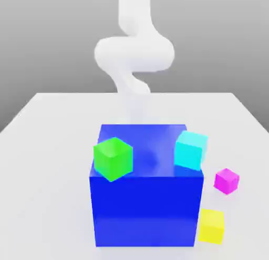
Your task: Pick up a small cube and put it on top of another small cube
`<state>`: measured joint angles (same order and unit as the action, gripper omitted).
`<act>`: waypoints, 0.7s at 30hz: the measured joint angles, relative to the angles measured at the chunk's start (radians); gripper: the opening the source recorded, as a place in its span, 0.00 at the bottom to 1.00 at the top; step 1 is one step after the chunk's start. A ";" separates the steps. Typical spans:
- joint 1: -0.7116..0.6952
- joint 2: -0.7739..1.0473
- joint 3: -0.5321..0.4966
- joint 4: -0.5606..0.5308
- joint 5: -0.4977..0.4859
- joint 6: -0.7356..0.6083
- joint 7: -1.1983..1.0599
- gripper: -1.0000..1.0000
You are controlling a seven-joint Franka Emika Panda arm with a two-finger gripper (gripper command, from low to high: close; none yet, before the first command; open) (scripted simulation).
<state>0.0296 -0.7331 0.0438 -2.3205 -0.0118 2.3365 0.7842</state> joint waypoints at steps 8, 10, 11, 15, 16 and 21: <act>0.118 0.286 0.165 -0.155 0.001 0.182 0.021 0.50; 0.146 0.357 0.208 -0.195 0.000 0.228 0.031 0.50; 0.161 0.393 0.229 -0.215 -0.002 0.251 0.036 0.50; 0.223 0.538 0.312 -0.296 -0.014 0.344 0.061 0.50; 0.239 0.575 0.331 -0.316 -0.019 0.367 0.069 0.50; 0.353 0.754 0.405 -0.418 -0.056 0.480 0.124 0.50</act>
<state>0.3831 0.0209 0.4488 -2.7386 -0.0682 2.8164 0.9082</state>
